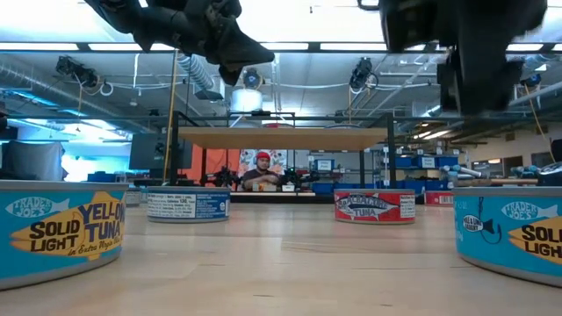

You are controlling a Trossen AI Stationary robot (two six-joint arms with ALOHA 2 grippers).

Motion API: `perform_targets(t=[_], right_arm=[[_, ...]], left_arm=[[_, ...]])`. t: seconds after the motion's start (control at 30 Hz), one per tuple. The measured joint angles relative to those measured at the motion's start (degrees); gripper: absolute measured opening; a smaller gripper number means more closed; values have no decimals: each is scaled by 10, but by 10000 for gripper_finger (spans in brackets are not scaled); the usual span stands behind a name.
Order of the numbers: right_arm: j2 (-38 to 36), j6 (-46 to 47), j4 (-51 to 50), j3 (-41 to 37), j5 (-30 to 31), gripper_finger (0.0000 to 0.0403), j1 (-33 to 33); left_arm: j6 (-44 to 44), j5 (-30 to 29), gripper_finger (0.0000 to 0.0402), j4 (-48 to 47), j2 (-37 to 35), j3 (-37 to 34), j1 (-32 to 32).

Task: Stack canned seafood by type on shelf
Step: Put the bottom right yellow and blue tuna can on the shelf

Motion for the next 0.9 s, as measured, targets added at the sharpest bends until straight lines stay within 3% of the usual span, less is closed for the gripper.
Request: perform_targets(t=[0.33, 0.7, 0.9], right_arm=[[82, -15, 1, 0, 1, 155, 13], [83, -53, -3, 0, 0, 107, 11], [83, -56, -3, 0, 0, 106, 11]], left_arm=[[-2, 8, 5, -2, 0, 0, 0], [-5, 8, 5, -2, 0, 0, 0], [-5, 8, 5, -9, 0, 0, 0]])
